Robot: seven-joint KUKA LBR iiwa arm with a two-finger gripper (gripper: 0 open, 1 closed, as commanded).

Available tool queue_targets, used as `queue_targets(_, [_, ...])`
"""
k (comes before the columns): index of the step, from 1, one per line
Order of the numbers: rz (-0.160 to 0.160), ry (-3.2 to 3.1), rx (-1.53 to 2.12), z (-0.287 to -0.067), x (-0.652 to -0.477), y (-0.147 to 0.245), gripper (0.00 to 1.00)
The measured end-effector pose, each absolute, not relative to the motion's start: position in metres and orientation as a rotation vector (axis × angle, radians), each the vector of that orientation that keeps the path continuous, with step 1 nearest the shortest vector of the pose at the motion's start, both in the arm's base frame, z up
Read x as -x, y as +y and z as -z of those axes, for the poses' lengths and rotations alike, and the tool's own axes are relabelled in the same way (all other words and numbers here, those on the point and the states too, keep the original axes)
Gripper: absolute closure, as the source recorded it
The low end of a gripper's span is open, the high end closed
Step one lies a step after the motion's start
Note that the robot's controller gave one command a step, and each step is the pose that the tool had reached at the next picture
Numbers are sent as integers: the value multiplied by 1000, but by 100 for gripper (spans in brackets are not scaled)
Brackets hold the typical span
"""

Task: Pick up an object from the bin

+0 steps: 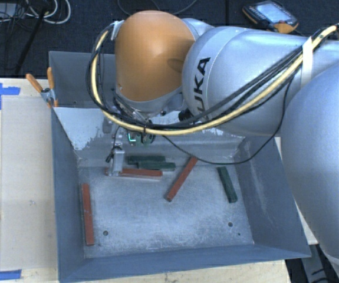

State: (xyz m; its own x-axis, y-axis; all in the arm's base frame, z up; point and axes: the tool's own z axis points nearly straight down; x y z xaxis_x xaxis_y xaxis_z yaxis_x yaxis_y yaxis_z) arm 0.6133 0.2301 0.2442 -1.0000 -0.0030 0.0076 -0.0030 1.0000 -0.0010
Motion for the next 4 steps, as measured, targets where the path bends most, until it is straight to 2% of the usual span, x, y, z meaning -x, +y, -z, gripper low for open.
queue_targets(1, [1, -3142, 1, -249, -615, 229, 0])
queue_targets(2, [4, -3133, 280, -232, -616, 219, 0])
queue_targets(3, [-1, -3093, 550, -190, -611, 203, 0])
queue_targets(4, [-2, -3136, 172, -168, -611, 213, 0])
